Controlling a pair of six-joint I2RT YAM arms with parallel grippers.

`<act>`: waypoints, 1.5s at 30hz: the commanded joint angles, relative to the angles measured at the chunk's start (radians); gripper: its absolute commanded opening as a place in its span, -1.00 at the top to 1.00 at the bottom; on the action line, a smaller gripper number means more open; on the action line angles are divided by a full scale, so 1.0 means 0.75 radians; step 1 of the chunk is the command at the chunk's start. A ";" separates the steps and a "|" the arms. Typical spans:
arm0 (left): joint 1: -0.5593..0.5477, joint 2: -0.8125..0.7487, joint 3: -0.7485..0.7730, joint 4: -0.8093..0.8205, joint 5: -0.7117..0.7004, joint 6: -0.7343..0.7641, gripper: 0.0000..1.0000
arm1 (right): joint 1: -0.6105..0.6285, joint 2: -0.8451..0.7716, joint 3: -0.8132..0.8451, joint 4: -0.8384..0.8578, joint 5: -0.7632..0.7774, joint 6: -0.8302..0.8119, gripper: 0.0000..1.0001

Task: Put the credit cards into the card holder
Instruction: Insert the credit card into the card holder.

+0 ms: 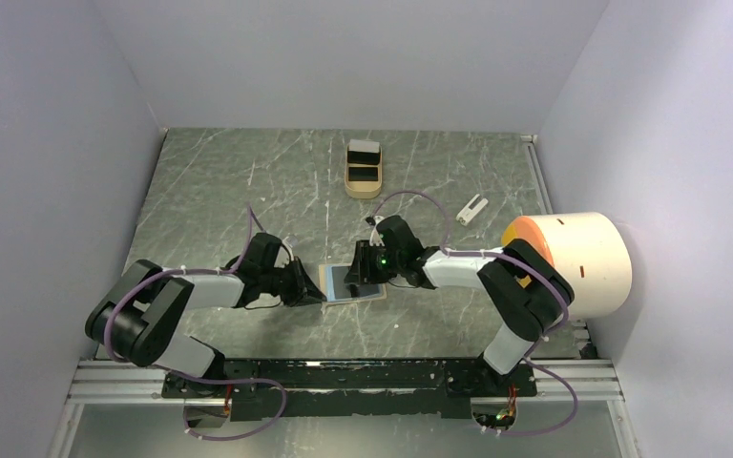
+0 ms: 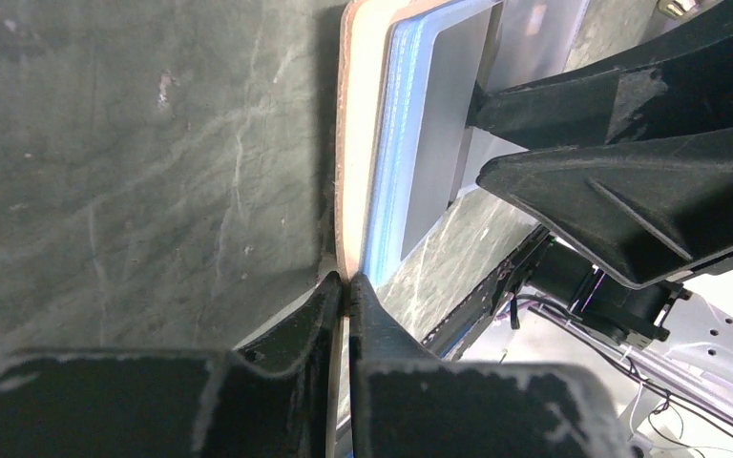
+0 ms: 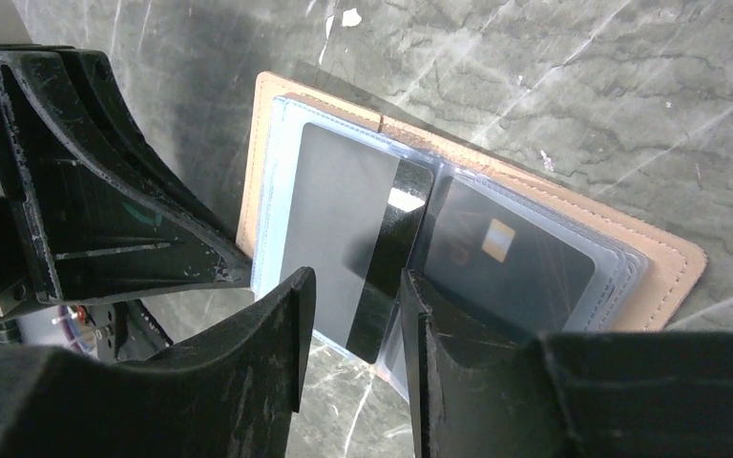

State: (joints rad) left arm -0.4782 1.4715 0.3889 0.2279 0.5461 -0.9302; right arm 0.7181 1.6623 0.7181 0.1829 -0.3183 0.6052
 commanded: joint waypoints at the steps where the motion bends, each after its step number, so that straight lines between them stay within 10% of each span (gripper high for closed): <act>1: 0.008 -0.042 0.006 -0.023 0.007 0.022 0.82 | 0.001 0.037 0.001 0.021 -0.019 0.045 0.15; 22: 0.006 -0.089 -0.021 0.185 0.095 -0.055 0.43 | -0.002 -0.090 -0.060 0.055 -0.053 0.061 0.17; 45: 0.006 0.040 0.055 0.285 0.151 -0.071 0.47 | -0.093 -0.239 -0.107 -0.063 0.050 -0.072 0.26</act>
State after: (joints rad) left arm -0.4782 1.4826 0.3927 0.3794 0.6205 -0.9848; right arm 0.6537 1.5196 0.6353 0.1543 -0.3130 0.5800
